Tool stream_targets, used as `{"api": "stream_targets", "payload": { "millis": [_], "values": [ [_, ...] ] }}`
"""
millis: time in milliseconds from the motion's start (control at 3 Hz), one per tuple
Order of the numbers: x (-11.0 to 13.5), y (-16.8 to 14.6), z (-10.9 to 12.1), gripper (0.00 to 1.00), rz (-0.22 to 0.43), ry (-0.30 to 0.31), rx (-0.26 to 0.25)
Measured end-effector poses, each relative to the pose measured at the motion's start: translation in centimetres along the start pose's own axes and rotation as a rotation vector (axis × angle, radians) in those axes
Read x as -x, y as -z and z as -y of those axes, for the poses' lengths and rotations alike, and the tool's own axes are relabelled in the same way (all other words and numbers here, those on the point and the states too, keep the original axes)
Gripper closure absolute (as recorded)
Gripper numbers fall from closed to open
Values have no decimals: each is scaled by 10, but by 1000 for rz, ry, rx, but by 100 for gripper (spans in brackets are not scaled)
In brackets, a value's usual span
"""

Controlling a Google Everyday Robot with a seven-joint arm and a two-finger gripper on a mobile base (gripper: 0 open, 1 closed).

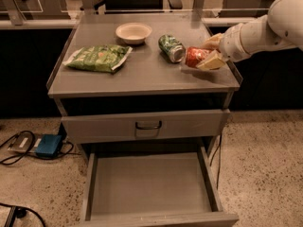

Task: Pick coke can from middle drawer and place on counter

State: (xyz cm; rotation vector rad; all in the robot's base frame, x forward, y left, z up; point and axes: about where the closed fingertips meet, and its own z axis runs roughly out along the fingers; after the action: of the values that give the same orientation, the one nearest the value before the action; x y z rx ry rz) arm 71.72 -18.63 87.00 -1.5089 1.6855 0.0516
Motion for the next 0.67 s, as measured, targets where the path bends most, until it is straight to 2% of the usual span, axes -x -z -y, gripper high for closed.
{"api": "stream_targets", "payload": {
  "millis": [333, 667],
  "values": [
    [-5, -8, -7, 100, -9, -9, 12],
    [-6, -9, -8, 84, -10, -10, 13]
  ]
}}
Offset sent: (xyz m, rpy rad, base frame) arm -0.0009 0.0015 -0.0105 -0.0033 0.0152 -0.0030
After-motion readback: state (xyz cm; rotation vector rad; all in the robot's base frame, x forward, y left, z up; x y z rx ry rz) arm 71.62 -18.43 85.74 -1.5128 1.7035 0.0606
